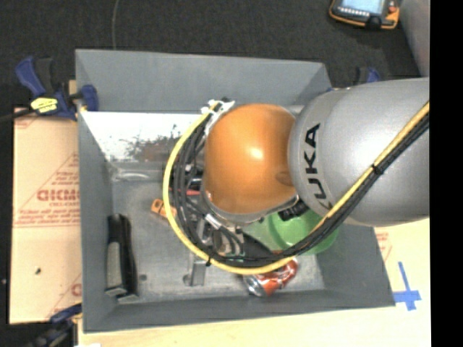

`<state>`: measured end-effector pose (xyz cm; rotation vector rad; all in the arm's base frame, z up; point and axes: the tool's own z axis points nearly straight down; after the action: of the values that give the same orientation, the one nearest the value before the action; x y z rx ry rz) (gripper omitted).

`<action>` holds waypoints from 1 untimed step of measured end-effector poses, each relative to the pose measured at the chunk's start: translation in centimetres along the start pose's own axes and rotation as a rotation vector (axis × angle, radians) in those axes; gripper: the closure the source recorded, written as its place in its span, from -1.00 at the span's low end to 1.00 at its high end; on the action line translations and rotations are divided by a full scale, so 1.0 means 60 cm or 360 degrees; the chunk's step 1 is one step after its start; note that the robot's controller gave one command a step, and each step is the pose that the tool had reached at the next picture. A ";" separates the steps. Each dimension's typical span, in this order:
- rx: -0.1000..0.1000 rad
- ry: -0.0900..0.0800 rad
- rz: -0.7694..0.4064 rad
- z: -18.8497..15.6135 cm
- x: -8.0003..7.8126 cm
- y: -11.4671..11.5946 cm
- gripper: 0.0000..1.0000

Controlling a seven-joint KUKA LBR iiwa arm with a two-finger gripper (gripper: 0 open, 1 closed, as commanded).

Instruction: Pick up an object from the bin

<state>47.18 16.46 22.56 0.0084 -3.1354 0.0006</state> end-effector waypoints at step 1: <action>-0.0003 -0.0013 0.0010 -0.007 -0.003 -0.002 -1.00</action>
Offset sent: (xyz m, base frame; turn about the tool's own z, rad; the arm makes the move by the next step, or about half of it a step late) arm 0.0725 -0.1052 -0.1556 0.1100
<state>47.38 16.35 22.98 -0.0017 -3.1437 -0.0024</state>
